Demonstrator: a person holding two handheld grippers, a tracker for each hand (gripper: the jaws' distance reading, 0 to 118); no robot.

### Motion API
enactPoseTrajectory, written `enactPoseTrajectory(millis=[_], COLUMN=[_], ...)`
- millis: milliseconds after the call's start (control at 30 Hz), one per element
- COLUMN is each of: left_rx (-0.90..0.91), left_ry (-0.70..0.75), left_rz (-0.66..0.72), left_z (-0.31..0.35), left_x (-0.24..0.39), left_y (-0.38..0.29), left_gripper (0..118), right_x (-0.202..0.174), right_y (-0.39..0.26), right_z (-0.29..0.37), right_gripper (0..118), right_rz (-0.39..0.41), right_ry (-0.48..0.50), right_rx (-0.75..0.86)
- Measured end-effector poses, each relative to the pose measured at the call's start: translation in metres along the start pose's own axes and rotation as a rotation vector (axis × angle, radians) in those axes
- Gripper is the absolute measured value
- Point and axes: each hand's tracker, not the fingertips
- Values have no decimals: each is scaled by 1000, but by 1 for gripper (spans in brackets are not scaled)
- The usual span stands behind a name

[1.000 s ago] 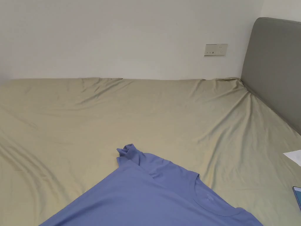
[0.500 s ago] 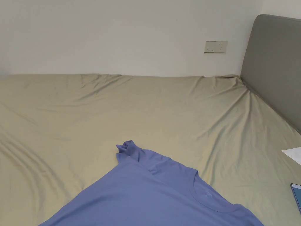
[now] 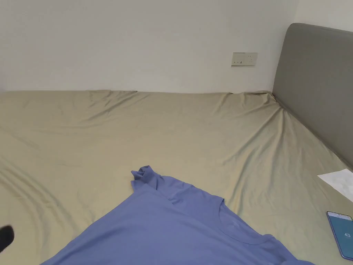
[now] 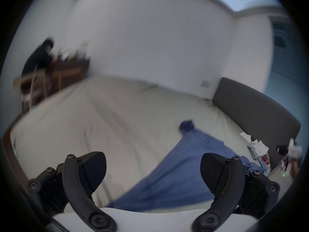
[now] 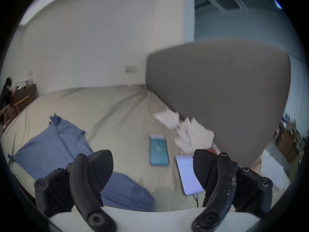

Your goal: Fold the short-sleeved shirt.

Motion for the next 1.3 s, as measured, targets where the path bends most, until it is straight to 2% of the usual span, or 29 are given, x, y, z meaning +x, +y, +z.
enactPoseTrajectory(millis=[67, 100, 167, 200, 233, 267, 300, 333, 400, 533, 600, 700, 800, 833, 867, 900, 933, 967, 1067, 1200, 1233, 1300], left_rx=[154, 201, 300, 329, 353, 363, 358, 360, 362, 306, 288, 260, 146, 105, 76, 20, -54, -122, -272, -443, -465, -534], left_ry=[-29, -45, -53, -52, -45, -30, -37, -50, -54, -98, -59, -69, -130, -129, -126, -156, -206, -195, -180, -76, -49, -13], left_rz=[-100, -123, -165, -198, -231, -250, -248, -247, -220, -186, -197, -140, -114, -101, -76, -51, 2, 46, 91, -32, -27, -50], left_z=[16, 23, 37, 41, 45, 49, 51, 50, 55, 53, 50, 48, 26, 14, -2, -20, -44, -71, -153, -261, -289, -334], left_x=[35, 49, 78, 88, 99, 108, 115, 115, 118, 109, 105, 94, 93, 95, 99, 100, 101, 106, 130, 165, 172, 189], left_y=[20, 27, 33, 34, 33, 32, 31, 28, 23, 12, 6, 1, 8, 12, 18, 24, 29, 32, 29, 16, 13, 2], left_gripper=[106, 97, 61, 61, 52, 36, 14, 4, 0, 0, 0, 0, 0, 6, 23, 54, 99, 118, 114, 113, 113, 104], right_x=[-22, -35, -57, -66, -70, -76, -83, -89, -96, -102, -101, -99, -92, -91, -90, -90, -90, -89, -87, -81, -78, -74], right_y=[22, 30, 41, 44, 44, 45, 46, 46, 46, 43, 41, 37, 32, 30, 26, 24, 20, 16, 6, -6, -9, -14], right_z=[19, 30, 51, 59, 59, 63, 68, 73, 76, 87, 88, 88, 83, 80, 77, 76, 72, 68, 57, 43, 39, 32], right_gripper=[98, 90, 53, 53, 45, 31, 13, 9, 1, 0, 0, 0, 0, 0, 0, 0, 0, 0, 0, 0, 0, 0], right_rz=[27, 33, 20, 16, 15, 12, 6, -2, 12, 26, 23, 30, 24, 18, 18, 20, 22, 28, 21, 7, 1, -20], right_ry=[57, 80, 126, 141, 165, 179, 172, 174, 202, 204, 202, 198, 203, 209, 210, 207, 201, 202, 205, 199, 199, 195], right_rx=[104, 151, 268, 307, 336, 351, 357, 366, 367, 366, 356, 347, 312, 293, 282, 277, 269, 253, 212, 153, 139, 102])
